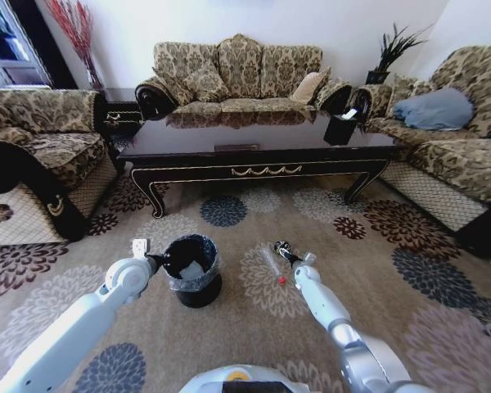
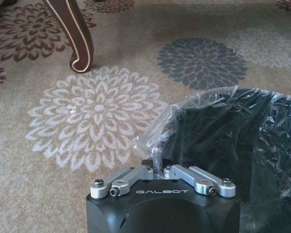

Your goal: Move to the front of the table and pick up the trash from the floor, then place it into the trash bin.

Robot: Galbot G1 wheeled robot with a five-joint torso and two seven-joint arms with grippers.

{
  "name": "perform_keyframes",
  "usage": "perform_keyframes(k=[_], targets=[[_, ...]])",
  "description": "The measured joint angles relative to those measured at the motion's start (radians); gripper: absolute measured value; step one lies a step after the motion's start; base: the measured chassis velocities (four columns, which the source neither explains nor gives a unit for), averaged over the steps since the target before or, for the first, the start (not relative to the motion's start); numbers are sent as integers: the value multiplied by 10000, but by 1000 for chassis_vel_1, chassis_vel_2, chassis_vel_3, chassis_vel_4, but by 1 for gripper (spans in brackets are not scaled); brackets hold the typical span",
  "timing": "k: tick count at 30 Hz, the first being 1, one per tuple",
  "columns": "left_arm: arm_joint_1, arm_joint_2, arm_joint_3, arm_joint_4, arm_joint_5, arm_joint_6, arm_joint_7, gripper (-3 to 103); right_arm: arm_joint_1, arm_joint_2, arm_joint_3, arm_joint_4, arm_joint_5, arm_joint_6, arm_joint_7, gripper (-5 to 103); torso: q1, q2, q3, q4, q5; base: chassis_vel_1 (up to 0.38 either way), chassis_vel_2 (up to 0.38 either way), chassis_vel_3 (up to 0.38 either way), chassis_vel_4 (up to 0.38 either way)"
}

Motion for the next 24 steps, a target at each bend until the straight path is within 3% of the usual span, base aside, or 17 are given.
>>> perform_keyframes(k=[5, 9, 11, 13, 16, 18, 20, 22, 24], targets=[[-78, 127, 49, -64, -95, 0, -85, 3, 213, 157, 62, -526, -99, 111, -138, 71, 0, 0, 1, 0, 0, 0, 0, 0, 0], [-198, 390, 99, -115, -222, -1, -149, 3, 375, 241, 121, -882, -166, 232, -259, 48, 0, 0, 0, 1, 0, 0, 0, 0, 0], [-232, 431, 100, -131, -262, -1, -164, 3, 414, 258, 161, -967, -203, 256, -277, 48, 0, 0, 0, 1, 0, 0, 0, 0, 0], [-288, 477, 100, -161, -318, -2, -189, 3, 465, 285, 248, -1080, -248, 284, -305, 38, 0, 0, 0, 0, 0, 0, 0, 0, 0], [-286, 464, 103, -162, -308, -3, -221, 3, 460, 283, 253, -1048, -235, 284, -309, 33, 0, 0, 0, -1, 0, 0, 0, 0, 0], [-237, 419, 104, -162, -270, -3, -232, 3, 465, 286, 252, -1058, -230, 284, -328, 16, 0, 0, 0, 1, 0, 0, 0, 0, 0], [-207, 402, 104, -167, -261, -3, -235, 3, 477, 294, 251, -1084, -230, 283, -335, 16, 0, 0, 0, 0, 0, 0, 0, 0, 0], [-120, 386, 95, -200, -232, -3, -243, 3, 511, 362, 241, -1144, -273, 280, -364, 5, 0, 0, 0, 0, -1, 0, 0, 0, 0], [-106, 391, 81, -206, -227, -3, -243, 3, 525, 404, 259, -1173, -311, 283, -371, 2, 0, 0, 0, 0, -1, 0, 0, 0, 0]])
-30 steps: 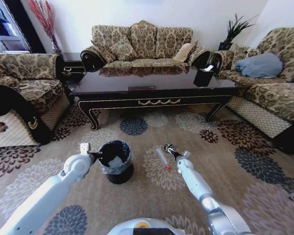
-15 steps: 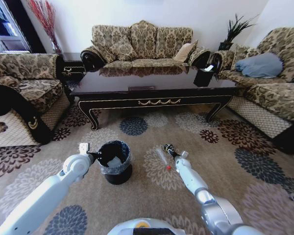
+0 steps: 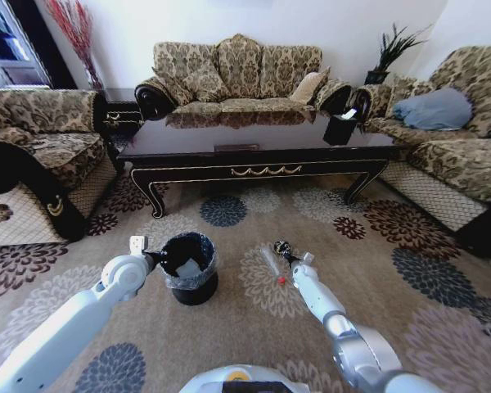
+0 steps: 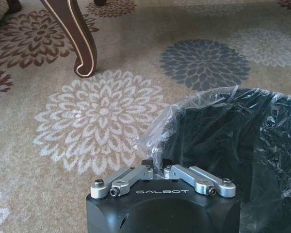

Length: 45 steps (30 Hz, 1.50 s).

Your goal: Move to the front of the table and pick up the trash from the floor, then place it into the trash bin.

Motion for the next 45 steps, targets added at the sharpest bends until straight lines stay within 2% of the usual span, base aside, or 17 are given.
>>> perform_keyframes(k=[8, 11, 13, 16, 18, 26, 29, 32, 36, 45], targets=[[-13, 47, -82, -4, 8, 0, -8, 3, 15, 46, 121, 4, -91, 48, 6, 0, 0, 0, 0, 0, 2, 0, 0, 0, 0], [-13, -18, -65, 1, 17, 0, -10, 3, -144, -82, 121, 426, 154, 37, 84, 0, 0, 0, 0, 1, 2, 0, 0, 0, 0], [-99, -191, 93, 61, 36, 0, -11, 3, -762, -535, -64, 1979, 930, -192, 413, 0, 0, 0, -1, -1, 2, 0, 0, 0, 0], [-164, -288, 181, 84, 48, 6, -20, 3, -1054, -765, -95, 2699, 1261, -297, 541, 0, 0, 0, 0, -2, 3, 0, 0, 0, 0], [-253, -389, 301, 68, 43, 36, -23, 3, -1541, -1110, -57, 3859, 1644, -457, 698, 0, 0, 0, 0, -1, 1, 0, 0, 0, 0], [-540, -591, 559, 54, -140, 136, -168, 3, -2752, -1719, 250, 5671, 1922, -696, 991, 0, 0, 1, -1, -1, 5, 0, 0, 0, 0], [-663, -916, 777, 42, -207, 182, -366, 3, -3746, -2182, 513, 7180, 2040, -846, 1152, 0, 0, 1, -1, -2, 3, 0, 0, 0, 0], [-754, -1023, 906, 10, -183, 200, -444, 3, -4130, -2408, 645, 7827, 2006, -868, 1175, 0, 0, 1, -1, 0, 4, 0, 0, 0, 0], [-1117, -1153, 1481, -127, -69, 205, -536, 3, -5630, -3196, 1232, 9851, 1449, -809, 1173, 0, 0, 2, -2, -1, 5, 0, 0, 0, 0], [-1377, -1871, 2282, -113, 238, 212, -743, 3, -7937, -3651, 2208, 12424, 541, -531, 969, 0, -1, 2, -2, 1, 4, 0, 0, 0, 0]])
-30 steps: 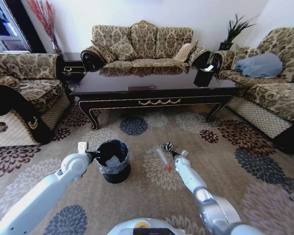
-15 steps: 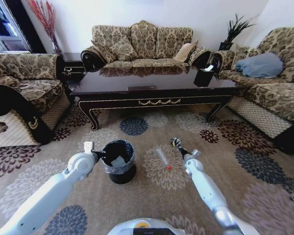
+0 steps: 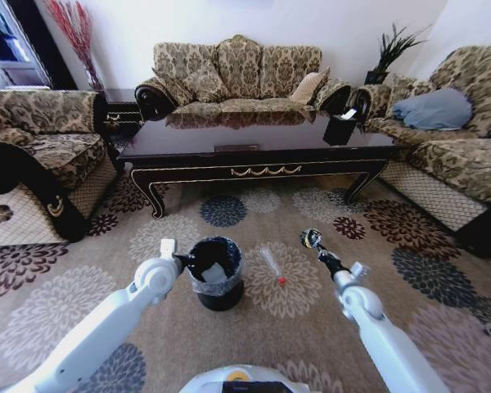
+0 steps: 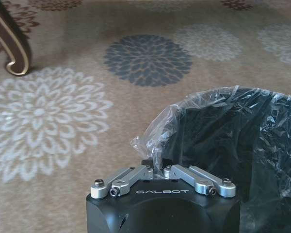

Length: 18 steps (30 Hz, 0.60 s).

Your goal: Move to the front of the table and pick up the trash from the floor, then place it into the trash bin.

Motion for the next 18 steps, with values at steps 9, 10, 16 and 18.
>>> perform_keyframes(k=[9, 10, 16, 18], targets=[[-1429, -865, 1533, 709, 36, 6, -237, 3, -1966, -110, 1073, 2901, -545, 56, -66, 0, 0, 0, 2, 1, -1, 0, 0, 0, 0], [-1429, -865, 1533, 709, 36, 6, -237, 3, -1966, -110, 1073, 2901, -545, 56, -66, 0, 0, 0, 2, 1, -1, 0, 0, 0, 0], [-2126, -1528, 2385, 1241, 32, -29, -308, 3, -3233, 135, 1344, 4445, -1489, 350, -197, 0, 0, 0, 1, -2, -1, 0, 0, 0, 0], [-2312, -1792, 2623, 1424, 29, -35, -359, 3, -3544, 230, 1349, 4770, -1671, 405, -223, 0, 0, 0, 1, -2, -3, 0, 0, 0, 0]])
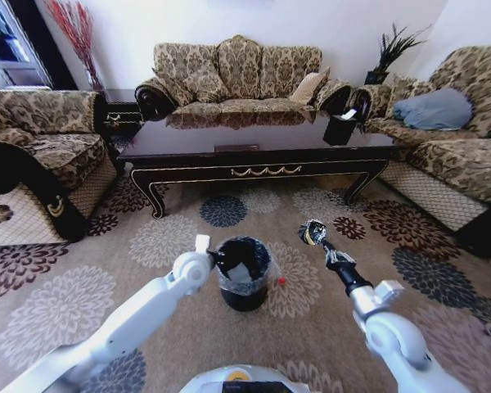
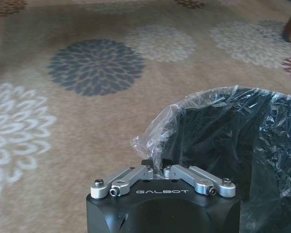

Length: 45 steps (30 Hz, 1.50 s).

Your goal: Move to the front of the table and pick up the trash from the floor, then place it into the trash bin.

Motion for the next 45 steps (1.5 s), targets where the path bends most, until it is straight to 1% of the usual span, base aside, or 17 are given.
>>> perform_keyframes(k=[2, 5, 9, 14, 18, 26, 27, 29, 33, 35, 38, 39, 40, 41, 43, 44, 45], targets=[[-229, -302, 306, 207, -10, -16, -48, 3, -316, 118, -47, 270, -257, 52, -42, 0, 0, 0, 0, -1, 0, 0, 0, 0, 0], [-423, -505, 586, 328, -16, -43, -87, 3, -481, 238, -169, 354, -547, 133, -94, 0, 0, 0, 0, 0, 0, 0, 0, 0, 0], [-633, -587, 893, 339, -61, -80, -124, 3, -710, 519, -415, 392, -931, 258, -186, 0, 1, 0, 0, 1, 1, 0, 0, 0, 0], [-877, -678, 1208, 332, -104, -92, -231, 3, -909, 1080, -1033, 154, -1901, 744, -339, 0, 1, 0, 0, 1, 1, 0, 0, 0, 0], [-974, -724, 1416, 249, -129, -92, -295, 3, -902, 1214, -1243, 42, -2071, 779, -355, 0, 1, 0, 0, 1, 0, 0, 0, 0, 0], [-950, -772, 1485, 84, -136, -93, -366, 3, -1043, 1234, -1359, 16, -2429, 797, -399, 0, 1, 0, 0, 1, 0, 0, 0, 0, 0], [-907, -761, 1466, 83, -123, -93, -367, 3, -1087, 1243, -1379, 26, -2551, 831, -424, -3, 0, -1, 1, 1, -1, 0, 0, 0, 0], [-883, -748, 1447, 80, -116, -93, -366, 3, -1134, 1242, -1404, 29, -2684, 869, -474, -3, 0, -1, 1, 1, -1, 0, 0, 0, 0], [-845, -739, 1361, 73, -95, -92, -367, 3, -1273, 1175, -1484, 29, -3133, 979, -596, 17, 1, -2, 0, 1, 0, 0, 0, 0, 0], [-839, -742, 1349, 73, -94, -93, -366, 3, -1280, 1172, -1496, 29, -3152, 982, -598, 17, 1, -2, 0, 0, -1, 0, 0, 0, 0], [-768, -733, 1303, 62, -77, -89, -363, 3, -1284, 1171, -1509, 30, -3143, 982, -600, 33, 1, -2, 0, 1, -1, 0, 0, 0, 0], [-768, -733, 1303, 62, -77, -89, -363, 3, -1284, 1171, -1509, 30, -3143, 982, -600, 33, 1, -2, 0, 1, -1, 0, 0, 0, 0], [-738, -723, 1282, 60, -73, -84, -351, 3, -1289, 1167, -1507, 39, -3125, 981, -600, 38, 1, -2, 1, 1, -1, 0, 0, 0, 0], [-720, -714, 1271, 59, -71, -82, -344, 3, -1290, 1163, -1503, 45, -3113, 980, -600, 38, 1, -2, 1, 0, -1, 0, 0, 0, 0], [-660, -675, 1207, 51, -56, -71, -334, 3, -1293, 1158, -1472, 58, -3013, 964, -599, 50, 1, -2, 0, 1, 0, 0, 0, 0, 0], [-660, -675, 1207, 51, -56, -71, -334, 3, -1293, 1158, -1472, 58, -3013, 964, -599, 50, 1, -2, 0, 1, 0, 0, 0, 0, 0], [-644, -657, 1180, 44, -53, -68, -328, 3, -1285, 1162, -1456, 64, -2964, 951, -595, 55, 1, -2, 1, 1, -1, 0, 0, 0, 0]])
